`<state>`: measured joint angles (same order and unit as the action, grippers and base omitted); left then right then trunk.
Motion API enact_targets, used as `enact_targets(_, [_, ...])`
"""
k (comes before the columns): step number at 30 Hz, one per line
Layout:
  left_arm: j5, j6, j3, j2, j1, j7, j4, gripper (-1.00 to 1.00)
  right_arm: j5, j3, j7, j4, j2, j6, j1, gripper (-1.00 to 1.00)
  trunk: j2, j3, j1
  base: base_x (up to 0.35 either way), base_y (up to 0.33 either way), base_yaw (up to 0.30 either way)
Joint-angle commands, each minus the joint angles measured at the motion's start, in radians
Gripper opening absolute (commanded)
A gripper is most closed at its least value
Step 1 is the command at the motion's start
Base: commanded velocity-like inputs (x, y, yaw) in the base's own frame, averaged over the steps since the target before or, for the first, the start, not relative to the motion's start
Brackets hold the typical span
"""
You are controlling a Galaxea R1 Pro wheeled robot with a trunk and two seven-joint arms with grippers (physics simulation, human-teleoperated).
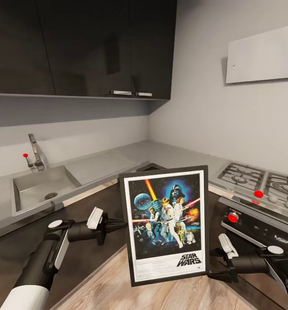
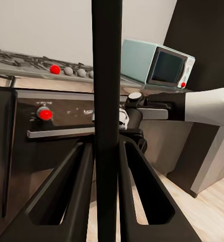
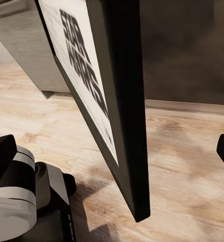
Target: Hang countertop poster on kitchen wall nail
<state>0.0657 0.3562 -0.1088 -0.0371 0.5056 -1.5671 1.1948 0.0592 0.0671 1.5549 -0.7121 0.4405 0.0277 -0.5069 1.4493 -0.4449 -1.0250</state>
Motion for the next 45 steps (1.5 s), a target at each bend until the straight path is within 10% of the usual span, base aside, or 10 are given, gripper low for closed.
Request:
enact_targets(1, [0.000, 0.007, 0.000, 0.000, 0.001, -0.004, 0.000, -1.00, 0.006, 0.005, 0.001, 0.000, 0.001, 0.003, -0.001, 1.00, 0.001, -0.001, 0.000, 0.000, 0.000, 0.000])
enact_targets(32, [0.002, 0.009, -0.002, 0.000, 0.001, -0.004, -0.001, -1.00, 0.005, 0.045, -0.003, 0.002, -0.006, 0.003, -0.001, 1.00, 0.001, -0.001, 0.000, 0.000, 0.000, 0.000])
enact_targets(33, [0.001, 0.009, -0.002, 0.000, 0.001, -0.004, -0.001, -1.00, 0.005, 0.045, -0.003, 0.002, -0.006, 0.003, -0.001, -1.00, 0.001, -0.001, 0.000, 0.000, 0.000, 0.000])
enact_targets(45, [0.001, 0.009, 0.000, 0.000, 0.001, -0.004, -0.002, -1.00, 0.005, 0.045, -0.003, 0.002, -0.006, 0.003, -0.001, -1.00, 0.001, -0.001, 0.000, 0.000, 0.000, 0.000])
